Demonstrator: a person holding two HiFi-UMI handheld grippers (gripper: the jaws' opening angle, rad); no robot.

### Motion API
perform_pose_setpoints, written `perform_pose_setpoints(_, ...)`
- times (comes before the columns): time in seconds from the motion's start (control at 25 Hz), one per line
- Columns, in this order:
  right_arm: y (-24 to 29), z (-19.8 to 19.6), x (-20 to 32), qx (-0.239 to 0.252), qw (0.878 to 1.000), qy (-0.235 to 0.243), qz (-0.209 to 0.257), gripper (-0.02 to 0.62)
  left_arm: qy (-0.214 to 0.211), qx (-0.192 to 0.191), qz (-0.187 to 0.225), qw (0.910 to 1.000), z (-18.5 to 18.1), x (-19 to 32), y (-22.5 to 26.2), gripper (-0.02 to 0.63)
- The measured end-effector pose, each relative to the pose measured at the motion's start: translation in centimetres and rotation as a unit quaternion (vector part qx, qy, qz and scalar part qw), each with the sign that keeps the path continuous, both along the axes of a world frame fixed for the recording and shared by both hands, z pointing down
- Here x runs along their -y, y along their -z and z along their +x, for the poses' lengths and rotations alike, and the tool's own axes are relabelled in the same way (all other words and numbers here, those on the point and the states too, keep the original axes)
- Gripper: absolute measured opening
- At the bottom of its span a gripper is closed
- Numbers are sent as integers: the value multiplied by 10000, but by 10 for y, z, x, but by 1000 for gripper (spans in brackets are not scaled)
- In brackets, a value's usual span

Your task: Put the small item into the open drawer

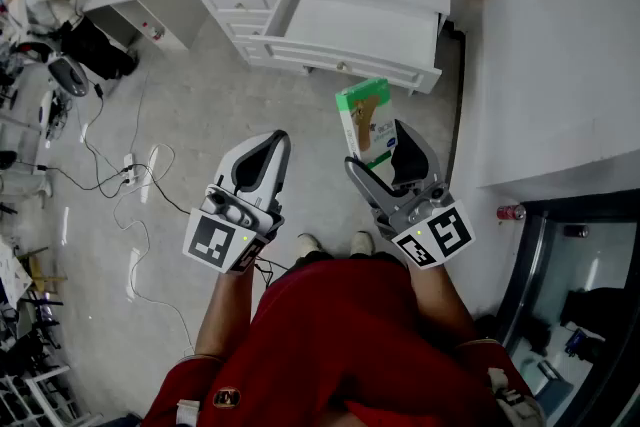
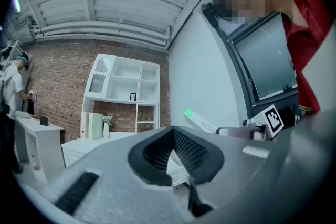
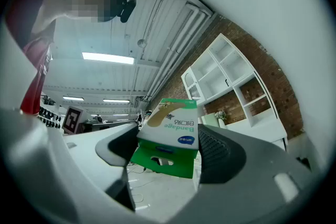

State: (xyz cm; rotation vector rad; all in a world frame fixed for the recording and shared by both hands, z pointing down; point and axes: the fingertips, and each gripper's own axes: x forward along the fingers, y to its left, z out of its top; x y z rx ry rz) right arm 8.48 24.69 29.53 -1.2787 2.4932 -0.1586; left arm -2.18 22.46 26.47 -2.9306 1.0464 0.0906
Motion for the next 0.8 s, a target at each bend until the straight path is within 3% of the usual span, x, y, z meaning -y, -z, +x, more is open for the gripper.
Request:
perform_pose_setpoints(0.6, -6, 22, 4, -126, 9998, 131, 12, 365, 425, 86, -41, 9991, 7, -1, -2, 2)
perform_pose_setpoints(0.8, -23, 15, 14, -253, 9996, 104, -4, 365, 543, 56, -55, 9985, -11, 9, -19, 2)
